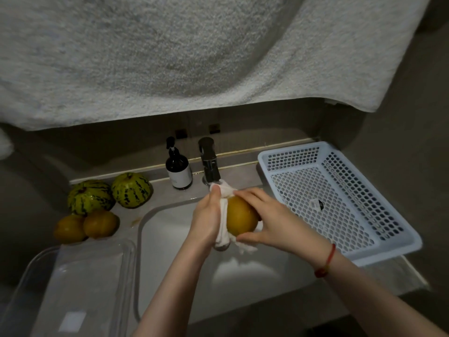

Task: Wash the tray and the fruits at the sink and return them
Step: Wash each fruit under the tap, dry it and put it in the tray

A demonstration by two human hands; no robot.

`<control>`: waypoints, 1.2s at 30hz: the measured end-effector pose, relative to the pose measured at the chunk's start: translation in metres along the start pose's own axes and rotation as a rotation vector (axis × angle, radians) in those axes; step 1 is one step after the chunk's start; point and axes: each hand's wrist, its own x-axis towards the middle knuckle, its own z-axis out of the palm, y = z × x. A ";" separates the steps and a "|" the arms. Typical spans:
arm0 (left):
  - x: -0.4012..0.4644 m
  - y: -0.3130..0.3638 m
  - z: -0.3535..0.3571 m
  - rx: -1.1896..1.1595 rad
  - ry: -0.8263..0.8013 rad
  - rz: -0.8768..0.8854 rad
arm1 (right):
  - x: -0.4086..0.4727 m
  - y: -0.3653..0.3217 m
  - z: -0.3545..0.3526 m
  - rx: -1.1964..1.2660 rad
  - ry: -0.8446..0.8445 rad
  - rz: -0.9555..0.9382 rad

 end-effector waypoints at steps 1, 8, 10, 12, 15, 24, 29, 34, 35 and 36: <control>0.000 0.001 0.000 -0.038 -0.006 -0.024 | 0.000 0.000 0.001 -0.014 0.015 0.007; -0.004 0.008 -0.007 -0.534 -0.151 -0.420 | -0.014 0.008 0.009 0.438 0.275 0.185; -0.003 0.007 -0.006 -0.594 -0.132 -0.399 | -0.016 0.007 0.014 0.607 0.309 0.205; -0.002 0.006 -0.008 -0.645 -0.119 -0.385 | -0.018 0.007 0.013 0.851 0.368 0.230; -0.003 0.010 -0.008 -0.688 -0.172 -0.446 | -0.016 0.006 0.008 1.015 0.424 0.217; -0.012 0.008 0.018 -0.750 -0.102 -0.520 | -0.004 -0.007 0.038 0.326 0.341 0.187; -0.010 0.002 0.022 -0.399 0.260 -0.297 | -0.008 -0.004 0.053 0.480 0.219 0.319; -0.012 -0.004 0.020 -0.021 0.384 0.134 | 0.003 -0.008 0.048 0.891 0.318 0.303; -0.011 -0.005 0.021 -0.030 0.377 0.125 | 0.006 -0.009 0.046 0.929 0.327 0.295; -0.010 -0.004 0.023 -0.076 0.343 0.055 | 0.008 -0.013 0.046 0.921 0.328 0.304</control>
